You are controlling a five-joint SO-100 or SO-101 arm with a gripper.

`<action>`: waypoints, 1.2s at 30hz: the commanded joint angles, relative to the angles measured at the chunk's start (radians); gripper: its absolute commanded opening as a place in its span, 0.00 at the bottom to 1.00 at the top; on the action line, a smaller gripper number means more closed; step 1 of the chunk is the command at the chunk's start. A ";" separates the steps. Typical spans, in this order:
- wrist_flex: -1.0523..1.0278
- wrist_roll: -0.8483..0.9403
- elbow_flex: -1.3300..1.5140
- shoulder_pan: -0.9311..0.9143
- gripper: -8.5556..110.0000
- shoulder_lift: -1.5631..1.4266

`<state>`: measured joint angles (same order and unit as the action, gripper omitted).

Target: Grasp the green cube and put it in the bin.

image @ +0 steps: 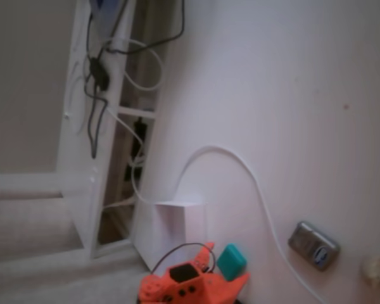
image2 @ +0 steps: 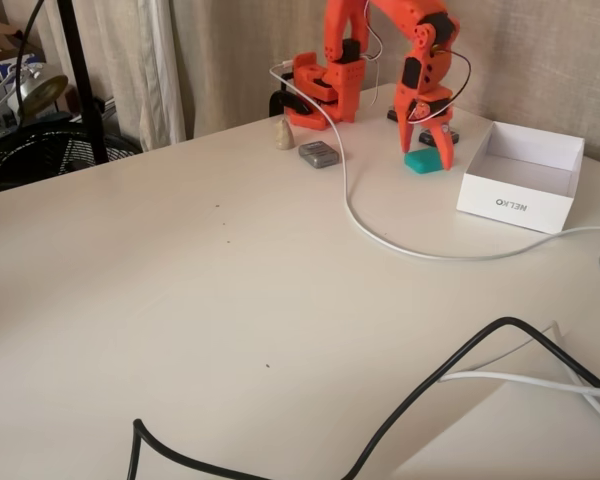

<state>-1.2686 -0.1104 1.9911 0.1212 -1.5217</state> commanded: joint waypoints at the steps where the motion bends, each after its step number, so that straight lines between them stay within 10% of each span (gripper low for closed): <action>1: -0.021 0.003 -0.037 0.017 0.42 0.008; 18: -0.052 0.005 -0.091 0.003 0.33 0.104; 36: -0.046 0.002 -0.092 0.011 0.00 0.067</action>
<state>-1.3100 -0.1120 1.8929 0.1273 -1.4235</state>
